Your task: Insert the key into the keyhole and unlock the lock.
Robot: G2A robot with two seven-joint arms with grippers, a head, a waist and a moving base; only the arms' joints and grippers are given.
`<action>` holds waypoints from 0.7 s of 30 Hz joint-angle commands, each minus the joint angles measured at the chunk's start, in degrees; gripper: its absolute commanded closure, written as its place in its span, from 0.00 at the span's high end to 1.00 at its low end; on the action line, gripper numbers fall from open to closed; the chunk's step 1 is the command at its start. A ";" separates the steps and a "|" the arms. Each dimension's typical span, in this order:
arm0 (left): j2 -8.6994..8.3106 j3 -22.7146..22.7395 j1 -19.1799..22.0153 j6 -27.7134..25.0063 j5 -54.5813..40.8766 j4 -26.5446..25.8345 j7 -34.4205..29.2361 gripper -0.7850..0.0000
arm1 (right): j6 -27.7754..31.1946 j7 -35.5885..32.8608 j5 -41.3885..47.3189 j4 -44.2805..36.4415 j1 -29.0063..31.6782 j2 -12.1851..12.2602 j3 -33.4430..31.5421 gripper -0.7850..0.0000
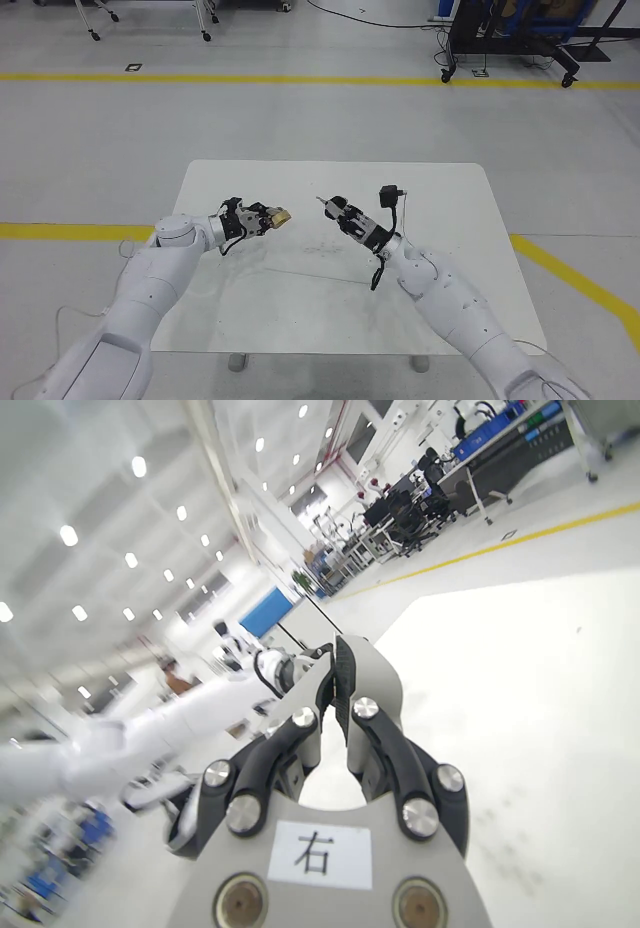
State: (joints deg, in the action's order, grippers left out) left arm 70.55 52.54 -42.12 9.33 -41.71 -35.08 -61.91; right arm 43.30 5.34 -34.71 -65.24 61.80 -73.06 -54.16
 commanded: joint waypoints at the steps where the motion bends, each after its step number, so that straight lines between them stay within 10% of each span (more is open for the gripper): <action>1: 0.25 -0.74 0.56 1.87 1.02 -0.75 -1.63 0.00 | 0.91 3.60 -23.09 -4.92 0.59 1.36 -1.66 0.00; 6: 0.53 -2.52 1.48 -0.53 6.59 -2.39 0.04 0.00 | -5.21 5.43 -49.07 -16.80 4.49 3.98 -5.08 0.00; 16: 0.55 -2.31 0.90 -0.29 6.15 -2.86 0.95 0.00 | -5.21 5.43 -49.07 -16.80 4.49 3.98 -5.08 0.00; 21: 0.33 -2.40 -0.95 2.14 7.87 -5.99 3.15 0.00 | -4.90 1.56 -67.42 -20.28 1.93 4.46 -0.52 0.00</action>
State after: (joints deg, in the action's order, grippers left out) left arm 70.96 50.32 -42.72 11.26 -34.88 -40.26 -59.40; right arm 37.55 5.48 -91.13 -84.80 64.60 -68.82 -55.64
